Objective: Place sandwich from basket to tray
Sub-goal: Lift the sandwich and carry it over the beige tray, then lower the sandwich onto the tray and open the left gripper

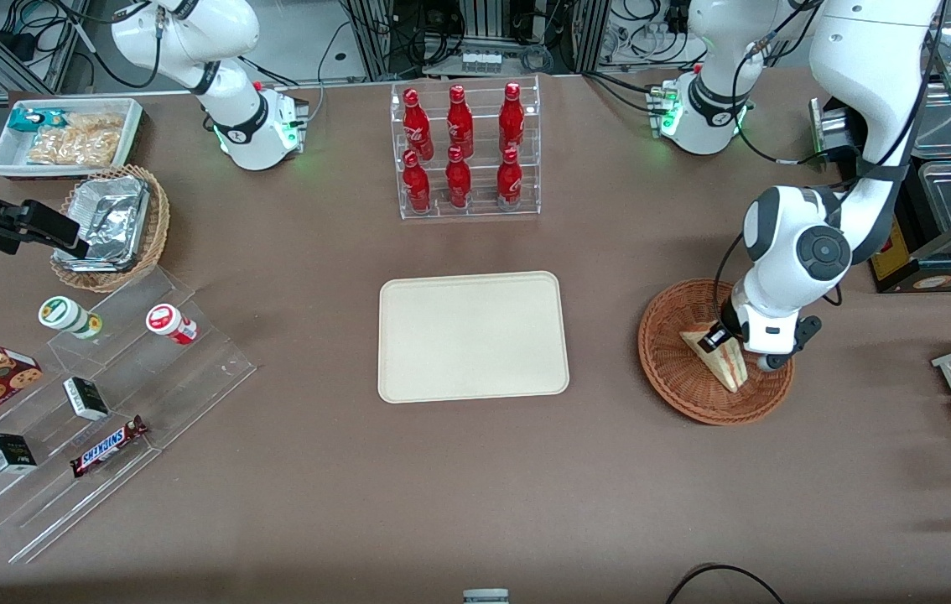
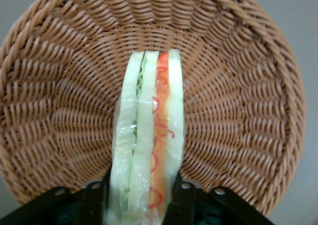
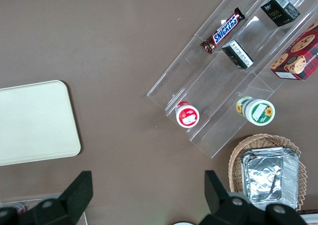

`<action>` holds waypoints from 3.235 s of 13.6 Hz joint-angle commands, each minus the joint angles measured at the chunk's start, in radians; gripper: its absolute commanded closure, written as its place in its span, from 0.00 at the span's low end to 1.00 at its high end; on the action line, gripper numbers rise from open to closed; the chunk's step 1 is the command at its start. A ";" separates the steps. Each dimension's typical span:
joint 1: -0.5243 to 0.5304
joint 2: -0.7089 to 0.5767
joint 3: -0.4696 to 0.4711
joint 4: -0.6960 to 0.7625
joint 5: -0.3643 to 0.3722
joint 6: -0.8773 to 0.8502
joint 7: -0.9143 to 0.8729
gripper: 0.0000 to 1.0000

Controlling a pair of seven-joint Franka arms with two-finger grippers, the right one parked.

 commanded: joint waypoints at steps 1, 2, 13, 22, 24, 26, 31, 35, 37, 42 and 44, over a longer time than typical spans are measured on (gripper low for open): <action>0.000 -0.056 0.004 0.012 0.000 -0.104 0.099 0.92; 0.000 -0.063 0.004 0.031 0.000 -0.138 0.126 0.92; -0.292 0.117 -0.007 0.435 -0.012 -0.459 0.225 0.93; -0.608 0.410 -0.006 0.799 -0.008 -0.450 -0.204 0.93; -0.664 0.476 -0.004 0.871 -0.001 -0.442 -0.271 0.93; -0.691 0.519 -0.004 0.920 -0.003 -0.431 -0.288 0.93; -0.724 0.556 -0.004 0.957 0.000 -0.423 -0.294 0.93; -0.722 0.559 -0.002 0.950 0.006 -0.419 -0.242 0.93; -0.717 0.556 -0.002 0.925 0.006 -0.411 -0.185 0.93; -0.719 0.559 -0.002 0.907 0.009 -0.367 -0.193 0.76; -0.720 0.556 -0.002 0.901 0.006 -0.367 -0.232 0.00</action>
